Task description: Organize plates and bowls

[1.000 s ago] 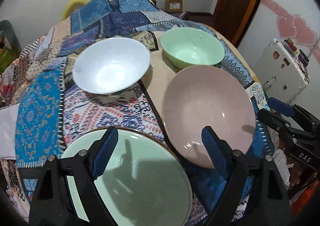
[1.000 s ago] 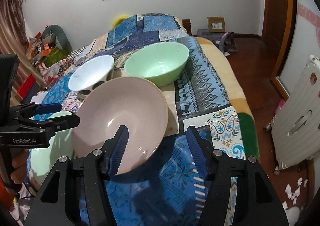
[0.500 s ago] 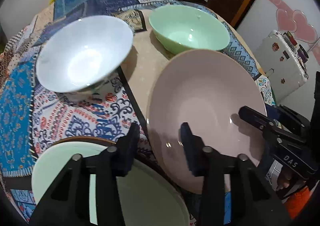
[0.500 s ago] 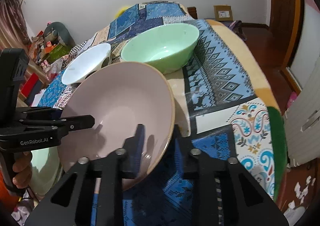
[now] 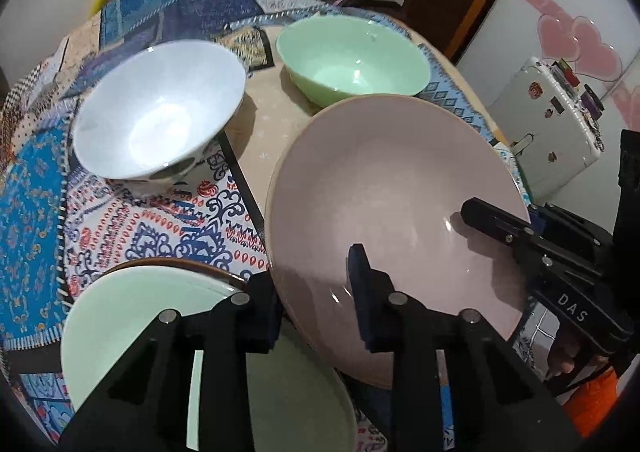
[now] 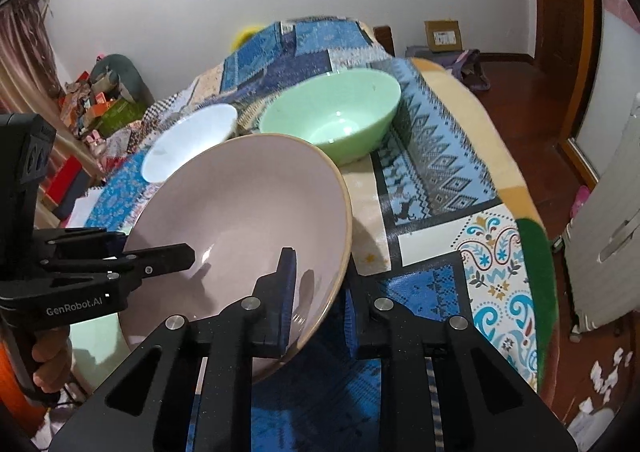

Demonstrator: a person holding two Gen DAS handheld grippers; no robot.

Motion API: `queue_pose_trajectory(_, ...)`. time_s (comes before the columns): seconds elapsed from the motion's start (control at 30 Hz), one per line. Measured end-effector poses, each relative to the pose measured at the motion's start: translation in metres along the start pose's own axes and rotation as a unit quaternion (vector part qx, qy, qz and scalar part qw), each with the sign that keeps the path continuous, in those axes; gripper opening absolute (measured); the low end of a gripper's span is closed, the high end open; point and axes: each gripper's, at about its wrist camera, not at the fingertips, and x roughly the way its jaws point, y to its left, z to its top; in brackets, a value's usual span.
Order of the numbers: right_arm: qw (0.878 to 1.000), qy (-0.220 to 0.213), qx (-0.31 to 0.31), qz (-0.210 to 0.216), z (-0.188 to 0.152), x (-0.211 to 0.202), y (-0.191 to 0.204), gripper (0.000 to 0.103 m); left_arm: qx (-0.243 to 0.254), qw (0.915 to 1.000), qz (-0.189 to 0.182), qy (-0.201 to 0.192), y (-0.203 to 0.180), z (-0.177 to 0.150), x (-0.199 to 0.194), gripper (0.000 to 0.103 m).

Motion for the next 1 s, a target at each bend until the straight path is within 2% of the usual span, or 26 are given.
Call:
queue_pose_trajectory(0.53, 0.998, -0.047, -0.038, 0.017, 0.009, -0.039, 0.057, 0.019, -0.006, 0.9979, 0.014, -0.063, 0.007, -0.027, -0.088, 0.03)
queue_pose_trajectory(1.0, 0.994, -0.058, -0.077, 0.044, 0.004, -0.041, 0.118, 0.019, -0.043, 0.9933, 0.032, -0.102, 0.046, -0.063, -0.148, 0.03)
